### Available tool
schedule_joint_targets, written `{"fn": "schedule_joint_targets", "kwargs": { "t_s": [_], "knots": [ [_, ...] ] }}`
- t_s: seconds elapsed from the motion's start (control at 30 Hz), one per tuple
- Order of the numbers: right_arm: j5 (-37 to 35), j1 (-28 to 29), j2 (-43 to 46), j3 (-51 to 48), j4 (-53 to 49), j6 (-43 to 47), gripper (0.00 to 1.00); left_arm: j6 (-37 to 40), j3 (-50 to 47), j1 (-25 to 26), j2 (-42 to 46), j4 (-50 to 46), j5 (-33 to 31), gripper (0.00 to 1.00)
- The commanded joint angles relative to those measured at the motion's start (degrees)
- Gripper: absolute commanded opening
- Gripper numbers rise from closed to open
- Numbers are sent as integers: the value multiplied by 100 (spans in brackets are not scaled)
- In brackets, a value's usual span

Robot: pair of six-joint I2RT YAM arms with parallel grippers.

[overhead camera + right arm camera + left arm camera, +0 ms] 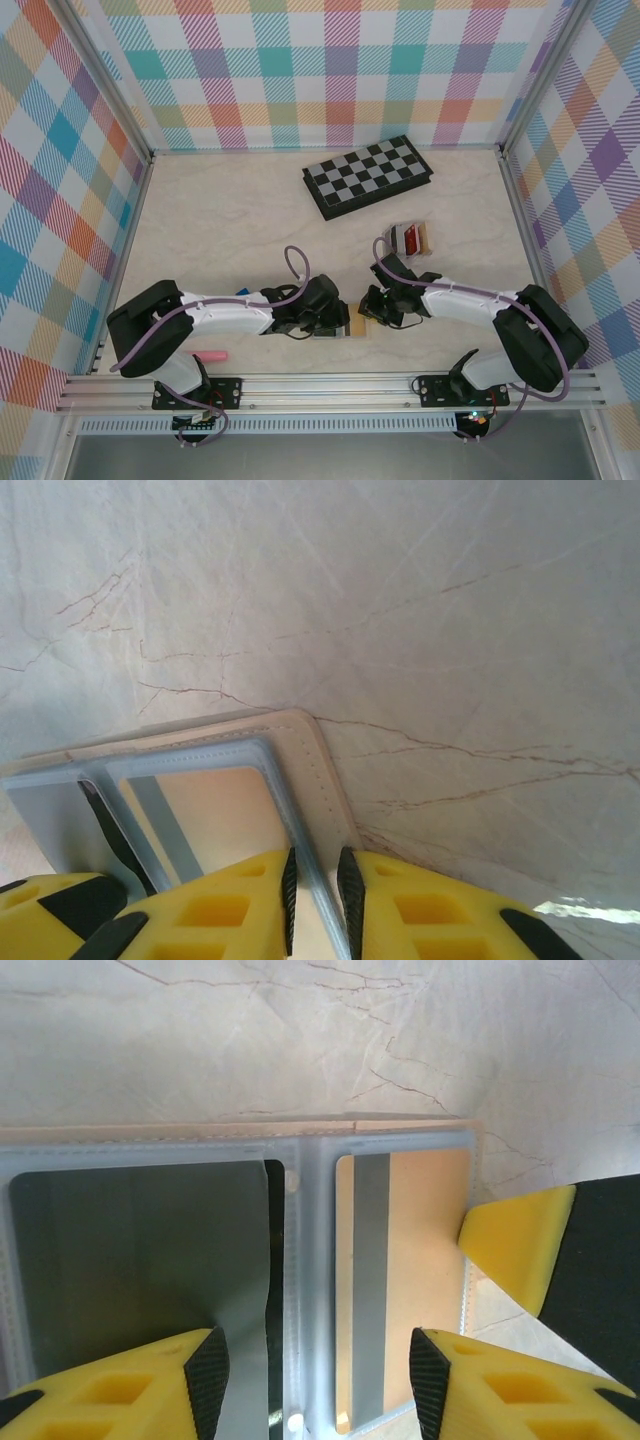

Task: Put the credit cards into the card holder

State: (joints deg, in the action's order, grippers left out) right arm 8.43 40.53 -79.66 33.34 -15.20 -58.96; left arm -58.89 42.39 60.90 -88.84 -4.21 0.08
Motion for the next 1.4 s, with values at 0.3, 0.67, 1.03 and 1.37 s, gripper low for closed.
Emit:
{"fn": "schedule_joint_targets", "kwargs": {
  "t_s": [0.3, 0.67, 1.03, 1.37],
  "knots": [
    [-349, -28, 602, 343, -840, 724, 35, 379, 33, 45, 927, -793, -792, 63],
    [-1104, -28, 1260, 677, -1735, 1045, 43, 304, -285, -498, 1337, -1058, -693, 68],
    [-1449, -63, 800, 876, -2214, 1084, 54, 62, -741, -1062, 1369, -654, -92, 72],
    [-1215, -104, 474, 843, -2084, 1131, 59, 54, -776, -1159, 1067, -276, 300, 72]
  ]
}}
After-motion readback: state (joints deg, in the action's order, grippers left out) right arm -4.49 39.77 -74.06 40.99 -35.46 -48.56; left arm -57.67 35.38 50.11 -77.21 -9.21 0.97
